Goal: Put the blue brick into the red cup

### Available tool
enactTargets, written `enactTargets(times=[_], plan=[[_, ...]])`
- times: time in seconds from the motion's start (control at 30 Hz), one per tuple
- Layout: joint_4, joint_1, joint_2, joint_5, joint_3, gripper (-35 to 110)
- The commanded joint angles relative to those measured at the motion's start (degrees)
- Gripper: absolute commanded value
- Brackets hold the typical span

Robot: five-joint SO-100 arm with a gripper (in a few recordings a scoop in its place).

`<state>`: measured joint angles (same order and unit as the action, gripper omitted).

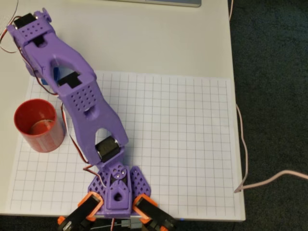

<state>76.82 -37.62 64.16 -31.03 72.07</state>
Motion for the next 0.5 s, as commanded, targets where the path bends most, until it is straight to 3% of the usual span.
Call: enactTargets(times=[0.0,0.47], plan=[[-0.7,0.0,3.2,-1.4,2.2,61],[1.1,-1.0,3.8,-2.0,4.1,61]])
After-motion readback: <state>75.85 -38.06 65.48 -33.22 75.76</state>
